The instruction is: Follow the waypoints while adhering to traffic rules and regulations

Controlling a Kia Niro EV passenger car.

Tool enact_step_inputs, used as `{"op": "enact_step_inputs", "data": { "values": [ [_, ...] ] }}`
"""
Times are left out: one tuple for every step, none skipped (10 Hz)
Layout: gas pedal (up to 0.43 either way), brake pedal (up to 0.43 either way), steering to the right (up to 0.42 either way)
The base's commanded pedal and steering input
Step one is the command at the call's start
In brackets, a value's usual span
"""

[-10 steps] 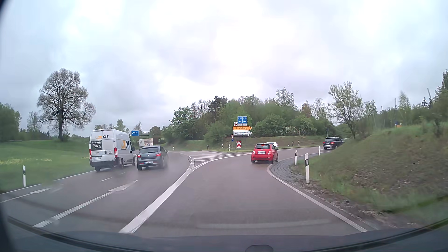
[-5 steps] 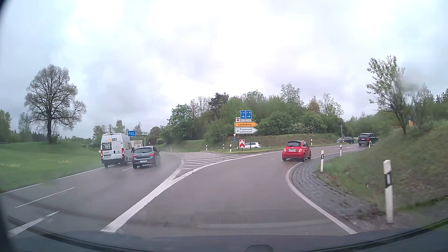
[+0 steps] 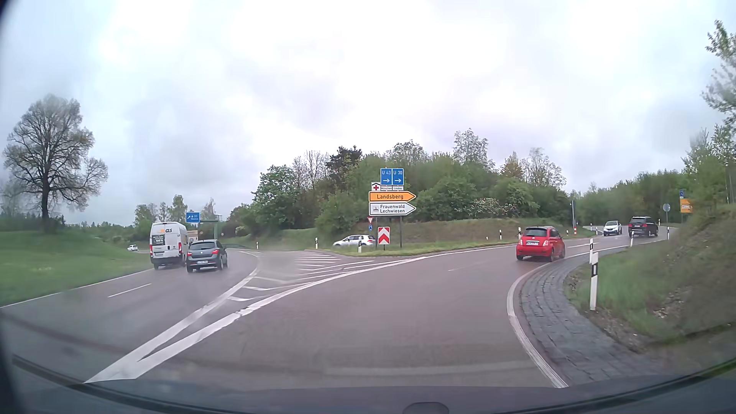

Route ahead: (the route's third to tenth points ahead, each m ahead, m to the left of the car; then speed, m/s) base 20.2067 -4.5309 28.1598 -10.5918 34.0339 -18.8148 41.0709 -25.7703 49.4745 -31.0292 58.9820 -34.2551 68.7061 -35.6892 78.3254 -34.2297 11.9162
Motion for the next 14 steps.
{"op": "enact_step_inputs", "data": {
  "values": [
    [0.059,0.0,0.078],
    [0.059,0.0,0.092],
    [0.059,0.0,0.105],
    [0.059,0.0,0.112],
    [0.059,0.0,0.12],
    [0.059,0.0,0.129],
    [0.059,0.0,0.136],
    [0.059,0.0,0.144],
    [0.059,0.0,0.148],
    [0.067,0.0,0.148],
    [0.067,0.0,0.15],
    [0.079,0.0,0.15],
    [0.087,0.0,0.154],
    [0.13,0.0,0.156]
  ]
}}
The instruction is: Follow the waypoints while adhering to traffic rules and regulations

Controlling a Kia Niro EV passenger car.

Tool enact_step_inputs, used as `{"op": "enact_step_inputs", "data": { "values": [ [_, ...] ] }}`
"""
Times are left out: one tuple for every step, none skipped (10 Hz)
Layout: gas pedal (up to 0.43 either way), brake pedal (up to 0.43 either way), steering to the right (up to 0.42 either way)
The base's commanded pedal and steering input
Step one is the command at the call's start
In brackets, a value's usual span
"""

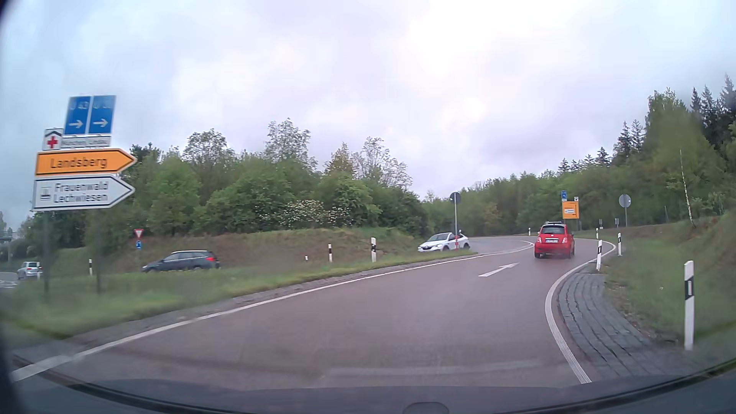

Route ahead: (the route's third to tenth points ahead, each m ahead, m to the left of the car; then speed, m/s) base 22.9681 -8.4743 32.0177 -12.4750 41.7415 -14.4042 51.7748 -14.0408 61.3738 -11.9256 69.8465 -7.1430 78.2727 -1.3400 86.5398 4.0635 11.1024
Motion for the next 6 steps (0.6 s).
{"op": "enact_step_inputs", "data": {
  "values": [
    [0.177,0.0,0.156],
    [0.189,0.0,0.155],
    [0.197,0.0,0.154],
    [0.197,0.0,0.153],
    [0.197,0.0,0.15],
    [0.197,0.0,0.144]
  ]
}}
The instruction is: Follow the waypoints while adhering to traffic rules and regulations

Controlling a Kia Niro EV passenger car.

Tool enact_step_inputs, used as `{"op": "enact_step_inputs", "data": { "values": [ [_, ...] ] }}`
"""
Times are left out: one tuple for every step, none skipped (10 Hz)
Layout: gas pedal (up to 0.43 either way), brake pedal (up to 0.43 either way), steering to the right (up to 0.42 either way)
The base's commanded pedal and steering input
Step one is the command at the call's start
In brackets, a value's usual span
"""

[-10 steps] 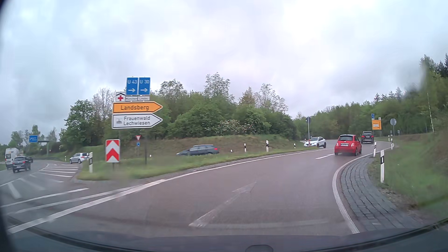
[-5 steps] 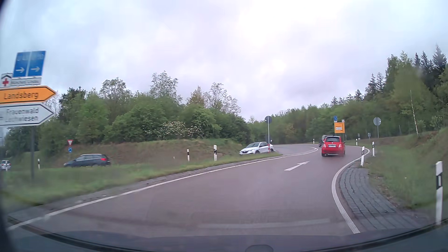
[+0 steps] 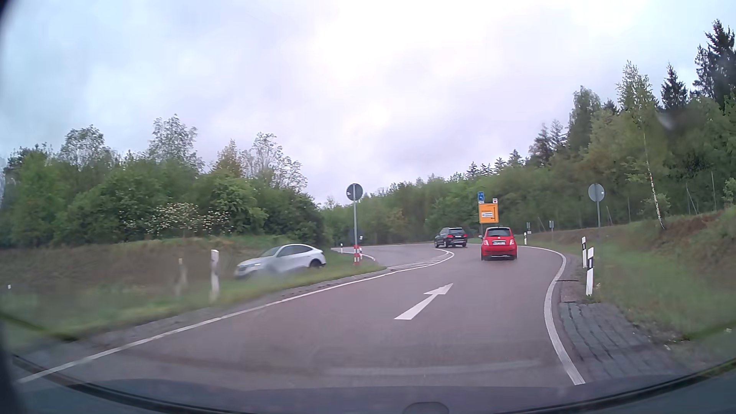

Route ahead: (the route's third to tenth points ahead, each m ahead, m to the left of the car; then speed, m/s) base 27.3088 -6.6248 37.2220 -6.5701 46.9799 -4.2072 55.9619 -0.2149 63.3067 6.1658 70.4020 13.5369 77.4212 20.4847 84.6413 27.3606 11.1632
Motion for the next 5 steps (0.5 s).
{"op": "enact_step_inputs", "data": {
  "values": [
    [0.197,0.0,0.138],
    [0.197,0.0,0.132],
    [0.197,0.0,0.124],
    [0.209,0.0,0.115],
    [0.209,0.0,0.106]
  ]
}}
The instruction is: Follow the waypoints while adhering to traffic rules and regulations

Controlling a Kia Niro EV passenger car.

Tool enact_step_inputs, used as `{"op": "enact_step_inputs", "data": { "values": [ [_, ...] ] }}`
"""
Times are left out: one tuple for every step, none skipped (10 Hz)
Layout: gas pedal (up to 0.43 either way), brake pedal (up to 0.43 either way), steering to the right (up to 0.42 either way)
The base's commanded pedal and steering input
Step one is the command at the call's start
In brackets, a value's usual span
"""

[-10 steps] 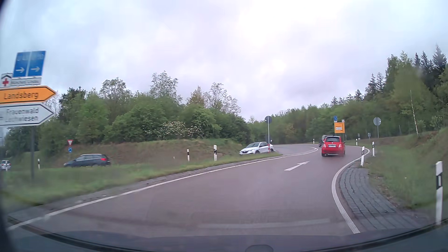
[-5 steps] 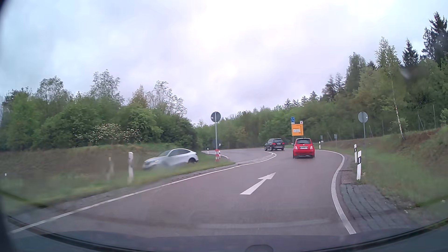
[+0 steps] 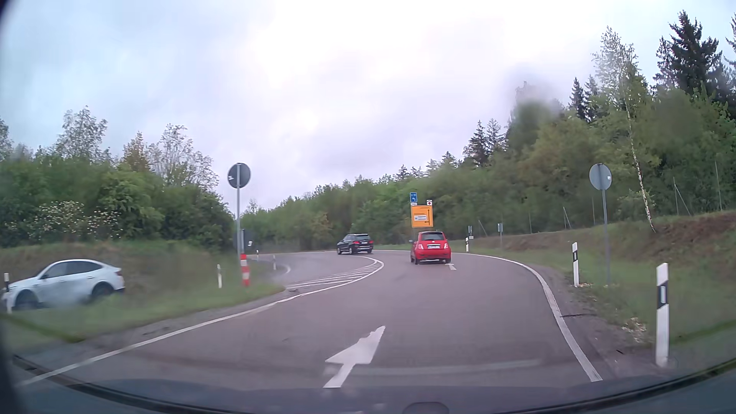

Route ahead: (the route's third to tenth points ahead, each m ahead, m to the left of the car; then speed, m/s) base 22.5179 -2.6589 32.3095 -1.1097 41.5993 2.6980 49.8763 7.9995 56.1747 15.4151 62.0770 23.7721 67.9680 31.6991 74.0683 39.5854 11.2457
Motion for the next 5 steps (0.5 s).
{"op": "enact_step_inputs", "data": {
  "values": [
    [0.22,0.0,0.092],
    [0.22,0.0,0.078],
    [0.228,0.0,0.068],
    [0.228,0.0,0.051],
    [0.228,0.0,0.036]
  ]
}}
